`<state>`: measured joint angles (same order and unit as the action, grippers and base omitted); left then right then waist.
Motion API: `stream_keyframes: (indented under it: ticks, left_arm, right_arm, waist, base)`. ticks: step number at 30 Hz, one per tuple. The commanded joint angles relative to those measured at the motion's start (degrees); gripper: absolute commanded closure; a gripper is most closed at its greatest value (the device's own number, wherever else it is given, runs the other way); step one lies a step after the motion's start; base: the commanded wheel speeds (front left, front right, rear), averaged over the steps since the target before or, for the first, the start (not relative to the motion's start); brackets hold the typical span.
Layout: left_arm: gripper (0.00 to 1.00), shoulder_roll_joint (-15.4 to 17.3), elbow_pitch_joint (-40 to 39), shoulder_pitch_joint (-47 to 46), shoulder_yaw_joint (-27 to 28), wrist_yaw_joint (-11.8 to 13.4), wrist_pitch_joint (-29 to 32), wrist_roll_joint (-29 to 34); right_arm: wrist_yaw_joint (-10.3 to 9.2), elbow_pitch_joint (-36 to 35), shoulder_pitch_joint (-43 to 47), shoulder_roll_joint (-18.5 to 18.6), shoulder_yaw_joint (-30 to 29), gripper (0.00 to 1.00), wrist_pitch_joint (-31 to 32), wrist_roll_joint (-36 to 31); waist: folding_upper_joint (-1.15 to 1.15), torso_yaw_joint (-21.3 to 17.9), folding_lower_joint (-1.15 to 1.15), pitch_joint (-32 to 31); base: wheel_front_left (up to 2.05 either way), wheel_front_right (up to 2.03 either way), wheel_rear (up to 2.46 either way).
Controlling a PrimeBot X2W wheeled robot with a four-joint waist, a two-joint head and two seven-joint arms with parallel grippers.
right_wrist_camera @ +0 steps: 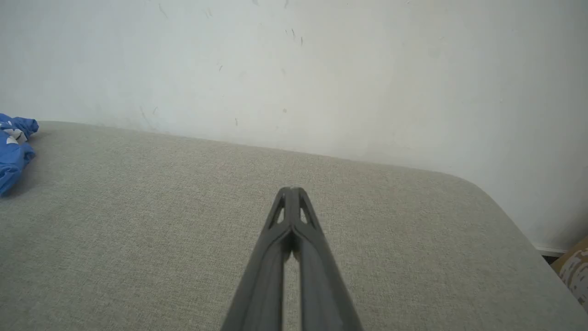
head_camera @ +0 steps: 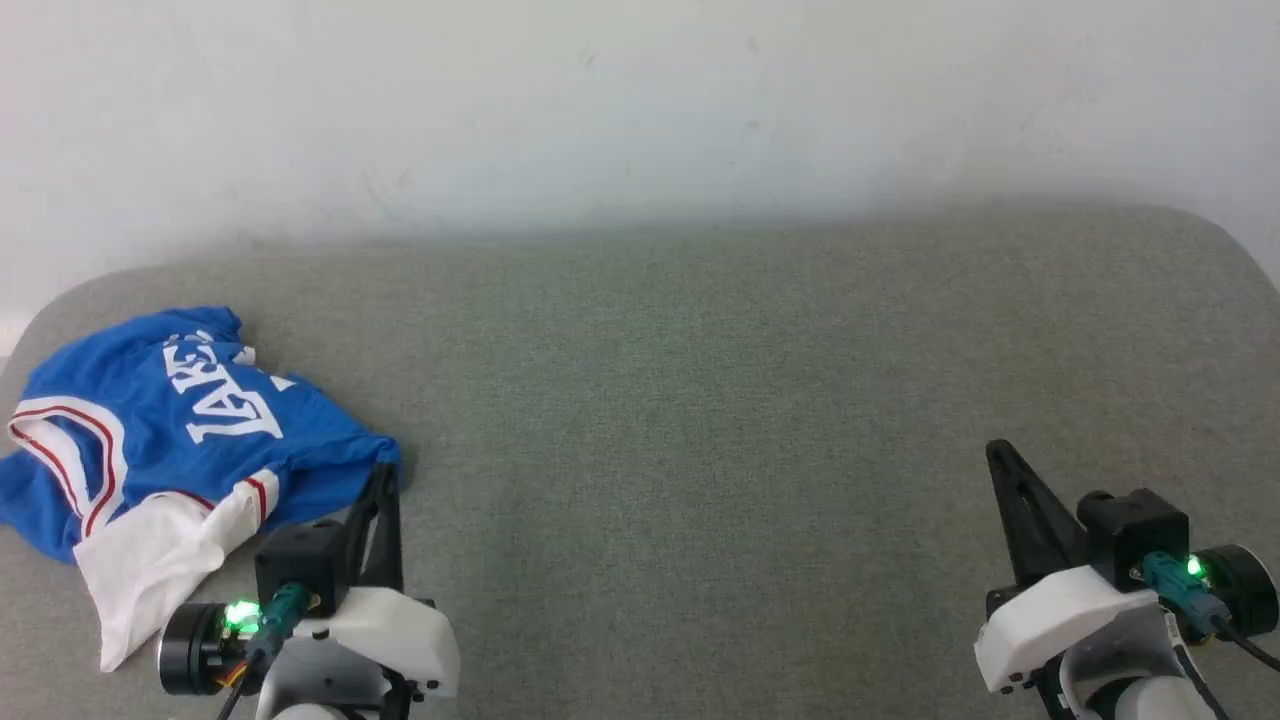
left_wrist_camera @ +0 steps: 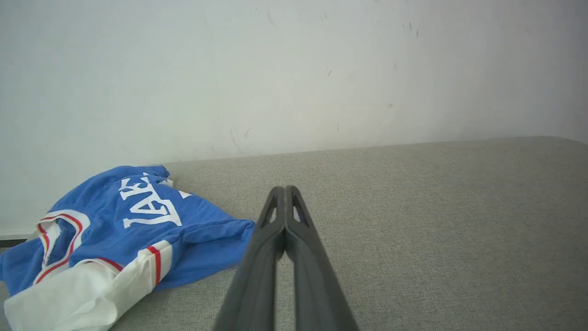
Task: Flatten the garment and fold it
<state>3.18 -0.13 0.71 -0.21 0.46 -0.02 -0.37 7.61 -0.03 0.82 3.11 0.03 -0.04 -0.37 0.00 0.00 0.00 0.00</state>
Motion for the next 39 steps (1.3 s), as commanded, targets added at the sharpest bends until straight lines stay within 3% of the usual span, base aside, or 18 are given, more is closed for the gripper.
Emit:
stream_keyframes:
  ticks: [1, 24, 39]
  left_arm:
    - [0.0, 0.02, -0.02, 0.03, -0.03, 0.02, 0.0, -0.02]
    - [0.0, -0.03, -0.08, 1.09, -0.03, 0.17, -2.28, -1.51]
    - [0.0, -0.07, 0.08, 1.68, 0.25, 0.47, -4.07, -2.93]
  right_arm:
    - [0.0, 0.0, 0.03, 0.03, 0.0, 0.0, 0.0, -0.01]
    - [-0.02, 0.41, 0.65, 0.02, -2.72, 0.0, -2.28, 1.08]
    - [-0.03, 0.17, 1.07, -0.02, -4.39, 0.0, -4.07, 1.32]
  waist:
    - [0.0, 0.0, 0.0, 0.0]
    - [0.0, 0.15, 0.0, -0.15]
    - [0.0, 2.35, 0.0, -0.3]
  base:
    - [0.0, 0.0, 0.0]
    - [0.0, 0.0, 0.0]
    - [0.0, 0.0, 0.0]
